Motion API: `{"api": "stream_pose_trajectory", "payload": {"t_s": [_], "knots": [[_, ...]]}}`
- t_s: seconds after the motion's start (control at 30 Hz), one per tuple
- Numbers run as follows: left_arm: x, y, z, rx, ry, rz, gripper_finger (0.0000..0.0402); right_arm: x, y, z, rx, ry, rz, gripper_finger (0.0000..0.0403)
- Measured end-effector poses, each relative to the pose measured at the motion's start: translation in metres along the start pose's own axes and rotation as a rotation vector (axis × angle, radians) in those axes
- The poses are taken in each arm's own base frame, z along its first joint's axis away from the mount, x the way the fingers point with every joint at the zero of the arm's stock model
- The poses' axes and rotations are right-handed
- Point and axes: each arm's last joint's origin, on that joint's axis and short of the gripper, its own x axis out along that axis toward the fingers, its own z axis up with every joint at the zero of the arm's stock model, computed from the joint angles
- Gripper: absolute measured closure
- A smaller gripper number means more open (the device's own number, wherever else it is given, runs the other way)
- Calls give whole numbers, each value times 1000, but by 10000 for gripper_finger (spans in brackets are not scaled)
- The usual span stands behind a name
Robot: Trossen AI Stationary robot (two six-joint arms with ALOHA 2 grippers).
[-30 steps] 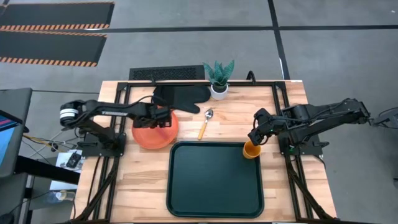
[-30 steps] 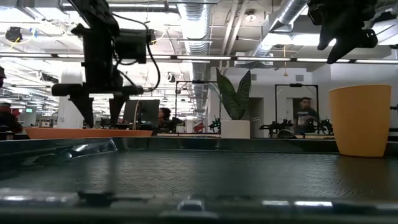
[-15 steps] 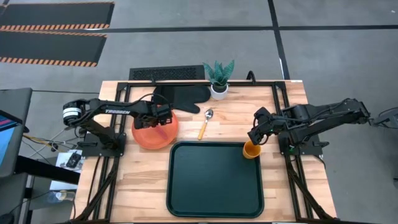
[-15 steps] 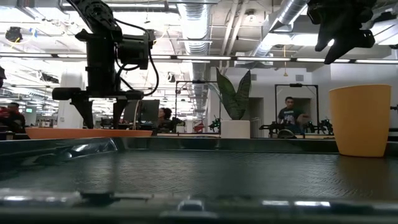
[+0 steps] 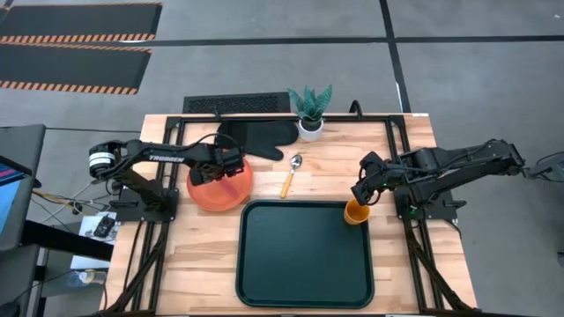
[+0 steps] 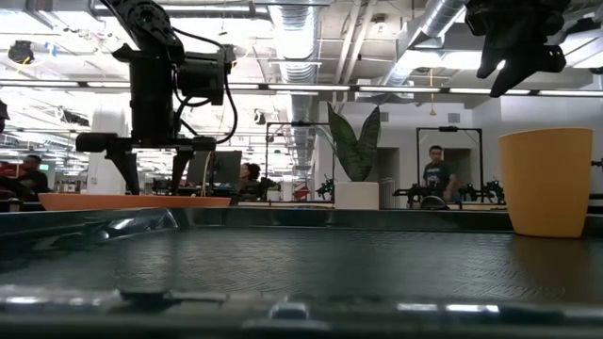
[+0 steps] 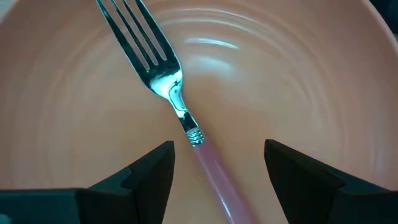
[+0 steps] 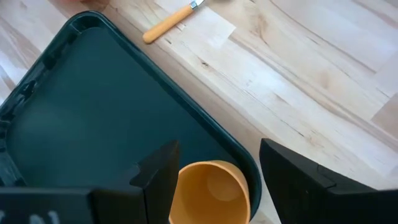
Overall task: Pick and place plate/cup/fork/spoon on tray
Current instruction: Put the pink fork on the black tray
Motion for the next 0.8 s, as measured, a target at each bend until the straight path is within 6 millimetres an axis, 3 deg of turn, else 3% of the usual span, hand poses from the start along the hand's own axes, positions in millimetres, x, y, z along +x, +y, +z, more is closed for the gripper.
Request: {"api": "stream_pose_trajectory", "payload": {"t_s": [0.2,0.47,0.8], "knots": [[24,15,-16,-112,80,-53,166,0,0,0,-7,-12,-8,159],[24,16,-15,-159,66,-54,175,0,0,1,-22,-15,-6,159],[26,18,-7,-223,88,-20,333,0,0,1,-32,-21,-10,159]]}}
